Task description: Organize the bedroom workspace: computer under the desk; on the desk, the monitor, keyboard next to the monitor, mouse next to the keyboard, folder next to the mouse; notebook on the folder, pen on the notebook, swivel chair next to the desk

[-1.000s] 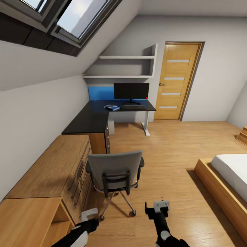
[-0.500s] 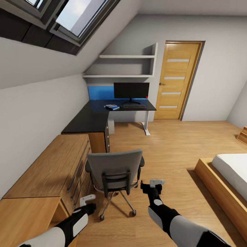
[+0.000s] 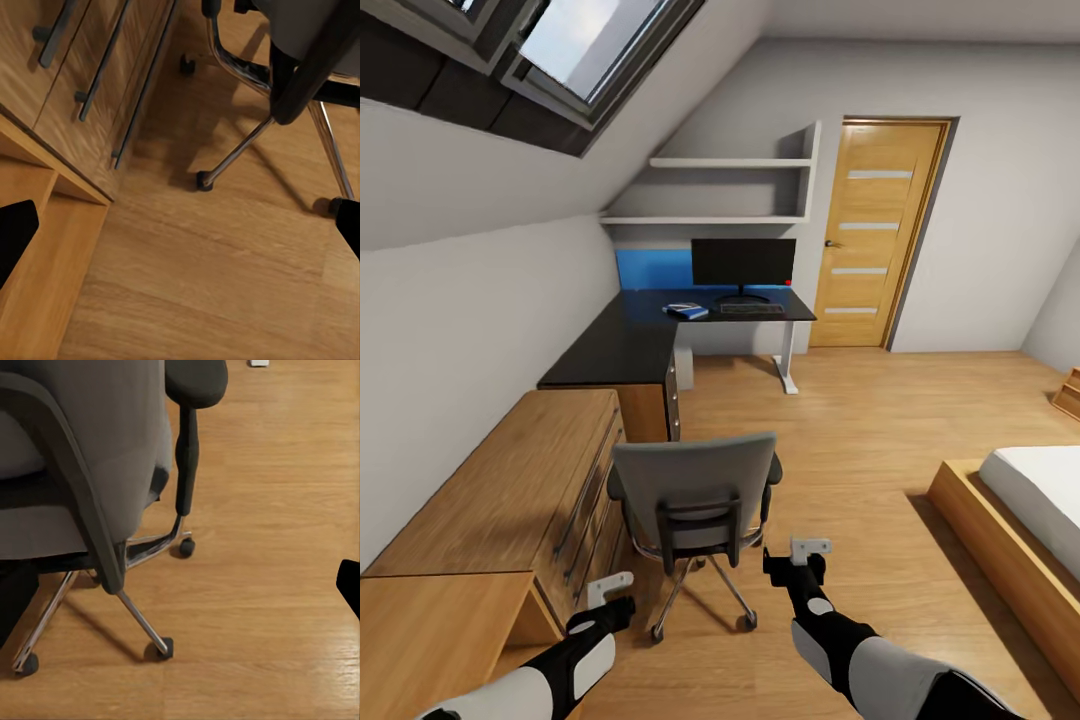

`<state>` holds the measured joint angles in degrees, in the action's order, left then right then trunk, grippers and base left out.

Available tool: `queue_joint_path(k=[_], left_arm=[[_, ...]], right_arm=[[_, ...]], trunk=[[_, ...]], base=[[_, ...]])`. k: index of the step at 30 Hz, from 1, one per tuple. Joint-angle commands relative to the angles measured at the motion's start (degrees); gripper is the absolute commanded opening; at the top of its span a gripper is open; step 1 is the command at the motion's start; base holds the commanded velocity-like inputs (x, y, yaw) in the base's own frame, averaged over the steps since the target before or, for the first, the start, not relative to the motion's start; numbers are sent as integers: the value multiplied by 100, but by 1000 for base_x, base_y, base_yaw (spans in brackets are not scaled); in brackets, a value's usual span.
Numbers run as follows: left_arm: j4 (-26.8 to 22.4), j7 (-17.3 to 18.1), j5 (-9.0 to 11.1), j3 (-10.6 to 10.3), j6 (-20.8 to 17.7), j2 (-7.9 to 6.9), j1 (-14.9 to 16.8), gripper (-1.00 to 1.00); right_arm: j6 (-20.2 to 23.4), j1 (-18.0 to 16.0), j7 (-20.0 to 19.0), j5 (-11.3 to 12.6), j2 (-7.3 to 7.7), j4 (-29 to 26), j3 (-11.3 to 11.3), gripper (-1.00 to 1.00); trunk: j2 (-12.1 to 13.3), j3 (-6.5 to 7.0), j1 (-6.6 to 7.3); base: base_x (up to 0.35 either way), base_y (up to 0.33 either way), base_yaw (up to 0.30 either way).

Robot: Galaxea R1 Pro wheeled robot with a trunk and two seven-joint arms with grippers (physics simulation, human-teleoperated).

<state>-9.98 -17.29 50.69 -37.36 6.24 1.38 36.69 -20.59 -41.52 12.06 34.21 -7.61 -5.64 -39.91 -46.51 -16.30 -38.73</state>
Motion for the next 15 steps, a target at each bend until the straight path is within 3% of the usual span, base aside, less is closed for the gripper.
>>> queue_joint_path(k=[1, 7, 15], left_arm=[[5, -29, 53, -50, 22, 12, 5, 100], [89, -42, 54, -51, 44, 120, 5, 100], [124, -55, 57, -38, 72, 158, 5, 100]], right_arm=[[-13, -5, 26, 33, -2, 8, -48, 100], [-17, -3, 18, 33, -3, 26, -45, 100], [-99, -5, 16, 40, -9, 47, -51, 100]], trunk=[[-48, -26, -23], [-288, -134, -155], [-609, -277, -331]], base=[[0, 0, 0], [0, 0, 0], [0, 0, 0]])
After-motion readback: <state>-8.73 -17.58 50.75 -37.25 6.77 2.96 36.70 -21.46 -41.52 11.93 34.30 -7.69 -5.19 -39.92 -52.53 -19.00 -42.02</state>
